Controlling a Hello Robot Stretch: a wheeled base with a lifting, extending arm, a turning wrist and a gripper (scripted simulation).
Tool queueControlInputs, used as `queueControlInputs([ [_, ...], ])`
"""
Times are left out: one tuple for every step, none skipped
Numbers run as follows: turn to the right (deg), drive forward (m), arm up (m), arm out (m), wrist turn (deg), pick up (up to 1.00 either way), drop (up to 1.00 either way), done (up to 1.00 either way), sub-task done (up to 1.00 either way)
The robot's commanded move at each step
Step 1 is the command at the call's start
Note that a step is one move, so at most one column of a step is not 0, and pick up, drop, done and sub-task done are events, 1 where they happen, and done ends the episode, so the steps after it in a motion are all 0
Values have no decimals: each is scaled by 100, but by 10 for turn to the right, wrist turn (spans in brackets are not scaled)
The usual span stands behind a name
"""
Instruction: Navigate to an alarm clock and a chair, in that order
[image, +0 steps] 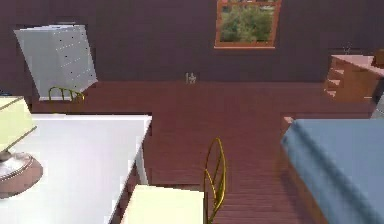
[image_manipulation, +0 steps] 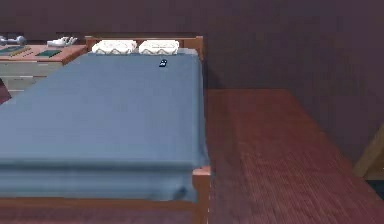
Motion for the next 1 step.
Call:
queueControlInputs([
  [-210, 0, 0, 0, 0, 0, 0, 0, 0],
])
